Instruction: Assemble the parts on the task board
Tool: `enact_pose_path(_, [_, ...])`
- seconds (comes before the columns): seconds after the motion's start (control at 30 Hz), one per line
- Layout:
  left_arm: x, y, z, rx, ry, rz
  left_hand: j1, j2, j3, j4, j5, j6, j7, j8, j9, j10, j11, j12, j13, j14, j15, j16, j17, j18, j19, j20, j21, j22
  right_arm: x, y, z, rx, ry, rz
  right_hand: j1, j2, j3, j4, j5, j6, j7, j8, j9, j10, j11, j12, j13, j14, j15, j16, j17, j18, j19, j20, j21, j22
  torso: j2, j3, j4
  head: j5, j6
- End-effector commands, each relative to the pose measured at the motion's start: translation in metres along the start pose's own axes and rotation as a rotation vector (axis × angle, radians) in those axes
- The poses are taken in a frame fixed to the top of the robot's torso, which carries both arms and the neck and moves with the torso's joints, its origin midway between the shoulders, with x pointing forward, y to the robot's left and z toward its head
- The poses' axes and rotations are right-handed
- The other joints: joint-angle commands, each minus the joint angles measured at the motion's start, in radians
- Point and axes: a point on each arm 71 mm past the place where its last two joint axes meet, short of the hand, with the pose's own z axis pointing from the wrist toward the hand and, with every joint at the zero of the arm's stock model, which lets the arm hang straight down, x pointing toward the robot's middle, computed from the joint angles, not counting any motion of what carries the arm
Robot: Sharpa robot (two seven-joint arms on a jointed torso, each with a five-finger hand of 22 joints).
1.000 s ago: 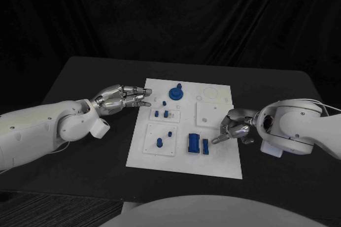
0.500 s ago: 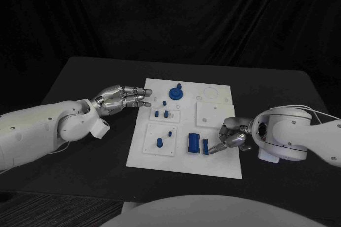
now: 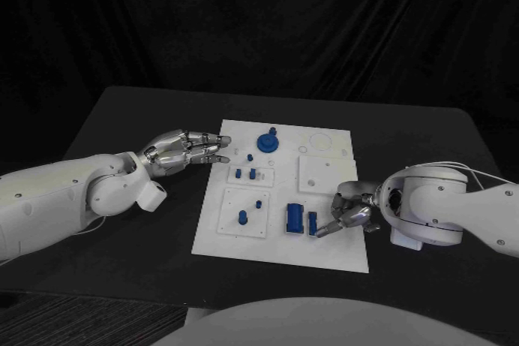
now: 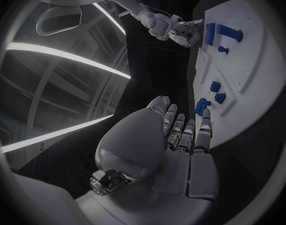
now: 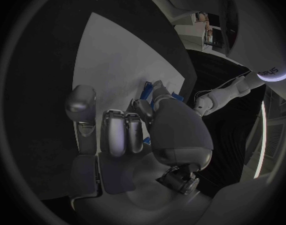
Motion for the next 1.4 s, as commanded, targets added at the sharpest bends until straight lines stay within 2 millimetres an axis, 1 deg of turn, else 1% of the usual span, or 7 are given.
enact_pose_path(0.03, [0.002, 0.000, 0.000, 0.011, 0.013, -0.012, -0.004, -0.004, 0.004, 0.000, 0.004, -0.001, 0.003, 0.001, 0.000, 0.001, 0.005, 0.001, 0.000, 0.001, 0.007, 0.006, -0.001, 0.011, 0.001, 0.001, 0.005, -0.001, 0.001, -0.001, 0.001, 0.024, -0.002, -0.006, -0.004, 0.009, -0.002, 0.005, -0.006, 0.003, -0.001, 0.006, 0.146, 0.103, -0.008, 0.004, 0.263, 0.058, -0.008, -0.003, -0.001, 0.014, -0.001, -0.009, -0.006, 0.106, 0.000, -0.0001, 0.0007, 0.000, 0.000])
enact_pose_path(0.23, [0.002, 0.000, 0.000, 0.010, 0.013, -0.013, -0.004, -0.004, 0.004, 0.000, 0.004, -0.001, 0.003, 0.001, 0.000, 0.001, 0.005, 0.001, 0.000, 0.001, 0.007, 0.006, -0.001, 0.011, 0.001, 0.001, 0.005, -0.001, 0.001, 0.001, 0.003, 0.031, -0.007, -0.005, -0.001, 0.016, -0.002, 0.006, -0.005, 0.003, -0.001, 0.007, 0.146, 0.103, -0.008, 0.004, 0.263, 0.058, -0.008, -0.003, -0.002, 0.014, -0.001, -0.009, -0.007, 0.106, 0.001, -0.0005, -0.0007, 0.000, 0.000])
enact_pose_path(0.53, [0.002, -0.001, -0.002, 0.011, 0.010, -0.013, -0.005, -0.004, 0.008, -0.001, 0.005, 0.000, 0.003, 0.001, 0.000, 0.002, 0.006, 0.001, 0.000, 0.002, 0.007, 0.007, -0.001, 0.011, 0.002, 0.001, 0.005, 0.000, 0.005, 0.001, 0.008, 0.045, -0.010, 0.004, 0.033, 0.054, 0.001, -0.006, -0.004, 0.008, -0.003, 0.018, 0.148, 0.103, -0.010, 0.004, 0.263, 0.058, -0.010, -0.004, -0.003, 0.014, 0.000, -0.011, -0.006, 0.107, 0.001, -0.0001, -0.0001, 0.005, 0.000])
enact_pose_path(0.63, [0.001, -0.001, -0.002, 0.011, 0.009, -0.013, -0.005, -0.004, 0.008, -0.001, 0.005, 0.000, 0.003, 0.001, 0.000, 0.002, 0.006, 0.001, 0.000, 0.002, 0.007, 0.007, -0.001, 0.011, 0.002, 0.001, 0.005, 0.000, 0.006, 0.001, 0.009, 0.050, -0.010, 0.006, 0.041, 0.057, 0.000, -0.011, -0.003, 0.008, -0.004, 0.019, 0.148, 0.103, -0.011, 0.004, 0.263, 0.059, -0.010, -0.004, -0.002, 0.014, 0.001, -0.011, -0.007, 0.107, 0.001, 0.0000, -0.0001, 0.006, 0.000])
enact_pose_path(1.13, [0.001, -0.001, -0.002, 0.010, 0.010, -0.013, -0.005, -0.004, 0.008, -0.001, 0.005, 0.000, 0.003, 0.001, 0.000, 0.002, 0.006, 0.001, 0.000, 0.002, 0.007, 0.007, -0.001, 0.011, 0.002, 0.001, 0.005, 0.000, 0.007, 0.001, 0.013, 0.056, -0.012, 0.011, 0.079, 0.100, 0.005, -0.034, -0.003, 0.012, -0.006, 0.027, 0.149, 0.103, -0.012, 0.004, 0.263, 0.059, -0.011, -0.004, -0.004, 0.013, 0.002, -0.012, -0.005, 0.108, 0.001, -0.0002, -0.0005, 0.005, 0.000])
enact_pose_path(1.3, [0.002, -0.001, -0.002, 0.010, 0.011, -0.014, -0.005, -0.004, 0.008, -0.001, 0.005, 0.000, 0.003, 0.001, 0.000, 0.002, 0.006, 0.001, 0.000, 0.002, 0.007, 0.007, -0.001, 0.011, 0.002, 0.001, 0.005, 0.000, 0.008, 0.003, 0.015, 0.053, -0.009, 0.012, 0.112, 0.123, 0.012, -0.059, 0.000, 0.014, -0.006, 0.031, 0.150, 0.103, -0.012, 0.004, 0.263, 0.059, -0.011, -0.004, -0.004, 0.013, 0.002, -0.013, -0.005, 0.108, 0.001, 0.0002, -0.0008, 0.005, 0.000])
enact_pose_path(1.4, [0.001, -0.001, -0.002, 0.011, 0.011, -0.014, -0.005, -0.004, 0.008, -0.001, 0.005, 0.000, 0.003, 0.001, 0.000, 0.002, 0.006, 0.001, 0.000, 0.002, 0.007, 0.007, -0.001, 0.011, 0.002, 0.001, 0.005, 0.000, 0.009, 0.003, 0.016, 0.051, -0.001, 0.020, 0.125, 0.125, 0.014, -0.071, -0.005, 0.013, -0.006, 0.031, 0.150, 0.103, -0.012, 0.004, 0.263, 0.058, -0.012, -0.005, -0.006, 0.013, 0.002, -0.013, -0.006, 0.108, 0.001, 0.0003, -0.0010, 0.006, 0.000])
